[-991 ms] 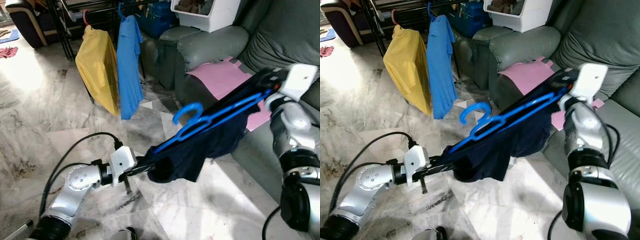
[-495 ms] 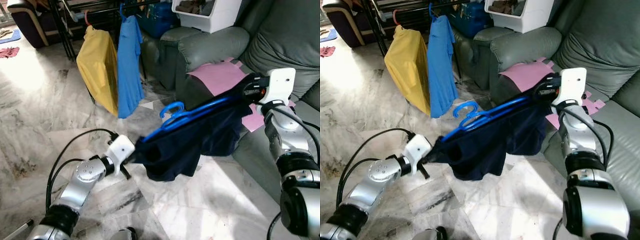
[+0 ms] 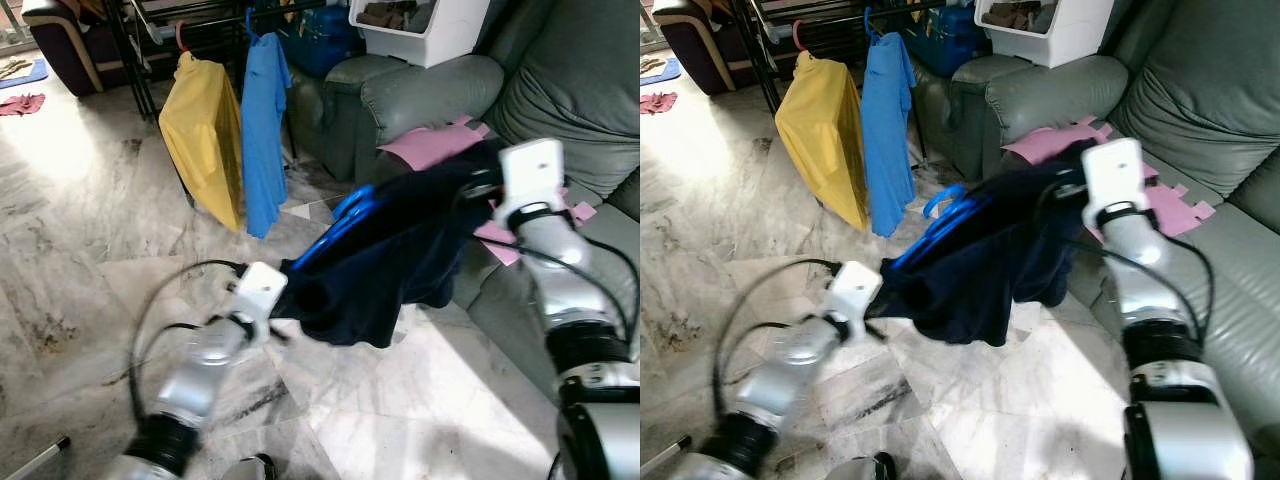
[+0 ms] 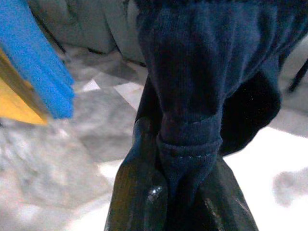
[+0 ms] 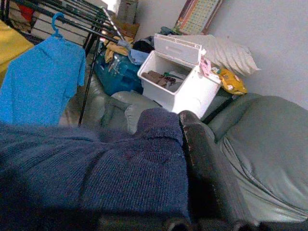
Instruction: Hang hanger
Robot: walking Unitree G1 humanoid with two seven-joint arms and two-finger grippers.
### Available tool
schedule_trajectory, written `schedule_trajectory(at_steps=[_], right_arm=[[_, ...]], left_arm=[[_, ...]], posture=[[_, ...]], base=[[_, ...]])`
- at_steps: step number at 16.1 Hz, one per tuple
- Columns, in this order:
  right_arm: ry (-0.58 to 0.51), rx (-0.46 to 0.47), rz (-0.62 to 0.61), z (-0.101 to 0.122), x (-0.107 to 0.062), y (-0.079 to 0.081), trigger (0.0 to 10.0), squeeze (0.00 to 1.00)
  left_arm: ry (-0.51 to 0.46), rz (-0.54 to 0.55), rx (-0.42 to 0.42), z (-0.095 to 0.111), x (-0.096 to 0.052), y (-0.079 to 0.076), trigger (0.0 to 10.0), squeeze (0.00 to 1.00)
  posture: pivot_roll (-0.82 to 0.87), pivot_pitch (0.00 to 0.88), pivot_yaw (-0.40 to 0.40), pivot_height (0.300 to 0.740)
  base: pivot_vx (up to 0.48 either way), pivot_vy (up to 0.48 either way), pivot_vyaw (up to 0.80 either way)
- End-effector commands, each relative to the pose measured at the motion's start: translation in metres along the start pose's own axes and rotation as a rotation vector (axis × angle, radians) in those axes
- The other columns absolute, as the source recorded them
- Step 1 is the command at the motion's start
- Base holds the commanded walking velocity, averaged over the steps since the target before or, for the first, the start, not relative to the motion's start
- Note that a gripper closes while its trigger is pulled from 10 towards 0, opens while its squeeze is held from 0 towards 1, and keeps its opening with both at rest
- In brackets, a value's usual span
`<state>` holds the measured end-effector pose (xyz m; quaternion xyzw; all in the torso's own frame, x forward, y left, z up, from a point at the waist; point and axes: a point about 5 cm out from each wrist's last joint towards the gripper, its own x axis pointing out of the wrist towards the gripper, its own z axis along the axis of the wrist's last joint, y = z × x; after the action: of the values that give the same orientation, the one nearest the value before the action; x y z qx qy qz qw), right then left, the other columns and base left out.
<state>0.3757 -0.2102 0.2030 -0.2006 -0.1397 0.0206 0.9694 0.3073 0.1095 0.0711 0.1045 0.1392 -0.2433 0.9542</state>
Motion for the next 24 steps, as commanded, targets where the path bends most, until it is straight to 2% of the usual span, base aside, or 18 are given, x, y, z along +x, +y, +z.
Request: schedule_trajectory(at_steps=[1,4,5,6,7,9,10,11,13,14,15,16,17,18,20,21,22,24], right_arm=[[-0.011,-0.022,-0.016,0.003,0.002,0.005,0.0,0.0],[0.026,-0.039,0.133,-0.001,0.004,0.05,0.0,0.0],[0.024,0.015,0.184,-0.001,0.002,0.064,0.0,0.0],[0.019,0.056,0.295,-0.003,-0.006,0.083,0.0,0.0],[0.016,0.104,0.366,-0.003,-0.012,0.093,0.0,0.0],[0.027,0.164,0.531,-0.006,-0.029,0.113,0.0,0.0],[0.032,0.162,0.567,-0.008,-0.035,0.116,0.0,0.0],[0.06,0.154,0.642,-0.015,-0.049,0.123,0.0,0.0],[0.114,0.149,0.693,-0.026,-0.062,0.125,0.0,0.0],[0.165,0.164,0.728,-0.033,-0.071,0.124,1.1,0.0],[0.193,0.145,0.73,-0.037,-0.075,0.121,10.0,0.0],[0.224,0.101,0.751,-0.043,-0.079,0.119,10.0,0.0],[0.256,0.045,0.758,-0.049,-0.083,0.117,10.0,0.0],[0.273,0.035,0.778,-0.052,-0.087,0.118,10.0,0.0],[0.288,-0.039,0.802,-0.057,-0.093,0.118,10.0,0.0],[0.294,-0.055,0.773,-0.06,-0.097,0.117,10.0,0.83],[0.297,-0.061,0.755,-0.061,-0.098,0.117,10.0,1.0],[0.284,-0.063,0.728,-0.061,-0.101,0.118,10.0,1.0]], left_arm=[[0.034,0.074,-0.106,-0.004,-0.004,0.004,0.0,0.0],[-0.028,0.001,-0.166,0.021,0.006,-0.02,0.1,0.0],[-0.032,0.002,-0.178,0.025,0.008,-0.022,0.2,0.0],[-0.031,0.004,-0.184,0.03,0.009,-0.022,0.2,0.0],[-0.029,0.009,-0.182,0.031,0.009,-0.02,0.4,0.0],[-0.022,0.039,-0.186,0.03,0.01,-0.013,0.0,0.0],[-0.016,0.046,-0.186,0.029,0.01,-0.012,0.0,0.0],[-0.006,0.067,-0.199,0.028,0.01,-0.009,0.0,0.0],[-0.001,0.087,-0.209,0.029,0.011,-0.006,0.0,0.0],[-0.001,0.093,-0.209,0.031,0.012,-0.003,0.0,0.0],[0.006,0.102,-0.192,0.032,0.012,0.001,0.0,0.0],[0.002,0.11,-0.166,0.033,0.012,0.008,2.2,0.0],[-0.002,0.104,-0.112,0.032,0.009,0.016,2.5,0.0],[0.021,0.115,-0.095,0.028,0.007,0.027,2.2,0.0],[0.049,0.194,-0.093,0.022,0.005,0.049,0.0,0.0],[0.058,0.28,-0.143,0.017,0.004,0.062,0.0,0.0],[0.06,0.299,-0.154,0.014,0.004,0.064,0.0,0.0],[0.073,0.314,-0.191,0.007,0.005,0.062,0.0,0.0]], posture=[[0.0,0.09,0.018,0.74],[0.0,0.086,0.015,0.74],[0.01,0.085,0.014,0.74],[0.01,0.084,0.013,0.74],[0.01,0.084,0.013,0.74],[0.01,0.086,0.014,0.74],[0.0,0.087,0.016,0.74],[0.0,0.086,0.015,0.74],[-0.01,0.086,0.016,0.74],[-0.01,0.087,0.013,0.74],[-0.01,0.088,0.009,0.74],[-0.01,0.089,0.005,0.74],[0.0,0.089,0.003,0.74],[0.0,0.089,0.002,0.74],[0.01,0.09,0.005,0.74],[0.0,0.087,0.007,0.74],[0.0,0.086,0.006,0.74],[-0.01,0.085,0.006,0.74]], base=[[0.0,0.0,0.0],[0.0,0.0,0.0],[0.0,0.0,0.0],[0.0,0.0,0.0],[0.0,0.0,0.0],[0.0,0.0,0.0],[0.0,0.0,0.0],[0.0,0.0,0.0],[0.0,0.0,0.0],[0.0,0.0,0.0],[0.0,0.0,0.0],[0.0,0.0,0.0],[0.0,0.0,0.0],[0.0,0.0,0.0],[0.0,0.0,0.0],[0.0,0.0,0.0],[0.0,0.0,0.0],[0.0,0.0,0.0]])
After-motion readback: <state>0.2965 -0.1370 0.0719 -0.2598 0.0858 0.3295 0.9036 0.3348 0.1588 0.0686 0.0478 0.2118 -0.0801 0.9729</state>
